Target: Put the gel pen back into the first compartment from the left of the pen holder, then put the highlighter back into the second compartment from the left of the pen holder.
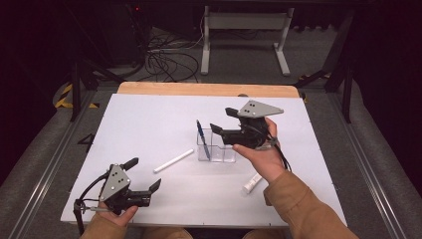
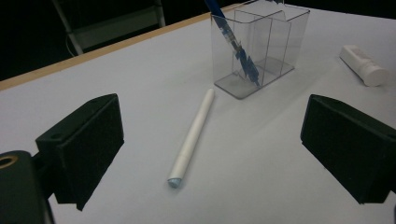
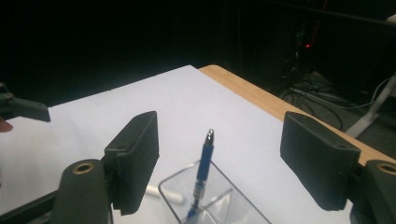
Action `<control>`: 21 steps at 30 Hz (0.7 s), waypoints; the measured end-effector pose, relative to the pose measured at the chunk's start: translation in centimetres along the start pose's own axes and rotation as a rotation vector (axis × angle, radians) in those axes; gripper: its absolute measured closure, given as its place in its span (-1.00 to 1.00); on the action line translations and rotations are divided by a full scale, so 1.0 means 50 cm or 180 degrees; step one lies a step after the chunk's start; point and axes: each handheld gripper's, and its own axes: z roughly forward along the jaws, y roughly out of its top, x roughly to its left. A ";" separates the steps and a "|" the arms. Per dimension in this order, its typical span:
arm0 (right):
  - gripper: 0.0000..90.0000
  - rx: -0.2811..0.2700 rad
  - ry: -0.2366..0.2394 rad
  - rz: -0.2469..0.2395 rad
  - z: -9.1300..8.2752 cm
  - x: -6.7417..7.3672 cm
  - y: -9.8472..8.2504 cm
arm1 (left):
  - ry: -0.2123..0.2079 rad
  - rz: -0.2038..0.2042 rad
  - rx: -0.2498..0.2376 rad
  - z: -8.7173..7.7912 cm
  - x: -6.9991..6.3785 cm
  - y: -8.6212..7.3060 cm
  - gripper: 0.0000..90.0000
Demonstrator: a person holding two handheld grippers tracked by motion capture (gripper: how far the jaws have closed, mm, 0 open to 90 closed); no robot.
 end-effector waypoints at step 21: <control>-0.52 -0.0043 -0.0021 0.0034 -0.093 -0.029 -0.097 | -0.0031 0.0014 0.0033 0.000 -0.007 0.011 -0.85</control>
